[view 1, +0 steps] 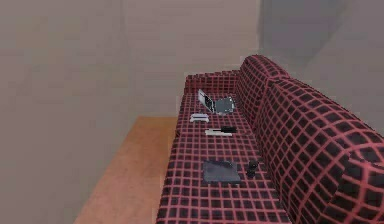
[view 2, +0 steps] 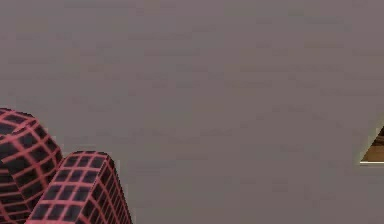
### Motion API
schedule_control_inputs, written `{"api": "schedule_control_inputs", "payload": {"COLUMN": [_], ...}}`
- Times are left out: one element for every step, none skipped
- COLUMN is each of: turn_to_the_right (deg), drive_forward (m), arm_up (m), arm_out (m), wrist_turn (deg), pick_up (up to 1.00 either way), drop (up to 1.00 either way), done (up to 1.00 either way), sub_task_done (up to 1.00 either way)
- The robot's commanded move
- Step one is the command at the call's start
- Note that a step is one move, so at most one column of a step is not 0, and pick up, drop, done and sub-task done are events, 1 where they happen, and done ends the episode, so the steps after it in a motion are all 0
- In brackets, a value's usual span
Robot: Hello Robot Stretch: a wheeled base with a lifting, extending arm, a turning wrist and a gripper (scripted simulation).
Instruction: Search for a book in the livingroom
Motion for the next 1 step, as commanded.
{"api": "schedule_control_inputs", "payload": {"turn_to_the_right": [0.0], "drive_forward": [0.0], "arm_up": [0.0], "arm_out": [0.0], "wrist_turn": [0.0], "pick_up": [0.0], "drop": [0.0], "done": [1.0], "sub_task_done": [0.0]}}
